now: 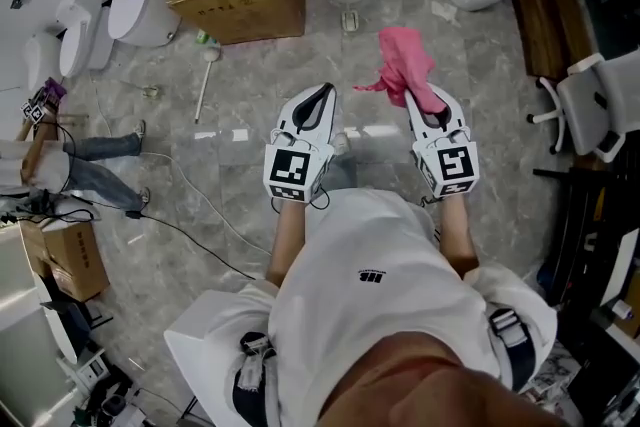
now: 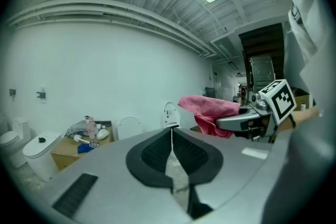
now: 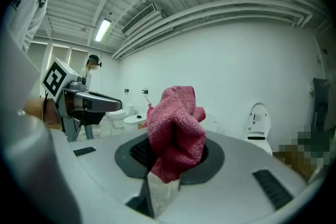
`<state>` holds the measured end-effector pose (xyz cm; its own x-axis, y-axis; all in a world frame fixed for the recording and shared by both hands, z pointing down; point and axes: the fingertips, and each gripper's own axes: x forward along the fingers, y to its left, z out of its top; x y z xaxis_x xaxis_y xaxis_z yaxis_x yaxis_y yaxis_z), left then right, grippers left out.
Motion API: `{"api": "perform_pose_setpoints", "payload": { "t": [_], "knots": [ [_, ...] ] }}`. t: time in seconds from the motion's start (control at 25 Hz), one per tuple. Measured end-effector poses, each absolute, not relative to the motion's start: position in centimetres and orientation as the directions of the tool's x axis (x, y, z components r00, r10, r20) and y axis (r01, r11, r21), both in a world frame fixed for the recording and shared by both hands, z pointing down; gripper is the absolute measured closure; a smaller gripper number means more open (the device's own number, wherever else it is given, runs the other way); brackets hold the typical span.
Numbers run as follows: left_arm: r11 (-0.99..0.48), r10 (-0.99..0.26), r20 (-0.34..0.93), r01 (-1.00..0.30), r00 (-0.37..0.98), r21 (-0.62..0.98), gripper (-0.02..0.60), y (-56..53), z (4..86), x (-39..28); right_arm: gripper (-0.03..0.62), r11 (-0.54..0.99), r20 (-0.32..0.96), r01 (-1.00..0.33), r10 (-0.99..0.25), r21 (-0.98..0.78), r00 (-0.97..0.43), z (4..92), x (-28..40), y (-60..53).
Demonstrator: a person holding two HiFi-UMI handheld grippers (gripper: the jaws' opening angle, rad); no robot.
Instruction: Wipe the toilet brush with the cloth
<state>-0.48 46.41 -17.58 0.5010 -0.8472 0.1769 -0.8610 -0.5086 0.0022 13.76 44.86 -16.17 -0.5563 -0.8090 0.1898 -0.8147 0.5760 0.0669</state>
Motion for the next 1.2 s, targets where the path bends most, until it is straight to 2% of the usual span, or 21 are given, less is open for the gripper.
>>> {"api": "perform_pose_setpoints", "payload": {
  "t": [0.6,1.2],
  "knots": [
    [-0.554,-0.813,0.201,-0.832,0.546,0.024,0.565,32.0,-15.8,-5.9,0.516,0.519,0.221,-0.851,-0.841,0.076,-0.494,-14.9,8.8,31.3],
    [-0.483,-0.834,0.251,-0.870,0.491,0.098,0.565,15.3,-9.4,-4.2,0.516,0.540,0.315,-0.841,-0.792,-0.040,-0.523,-7.4,10.9,15.0]
  ]
}}
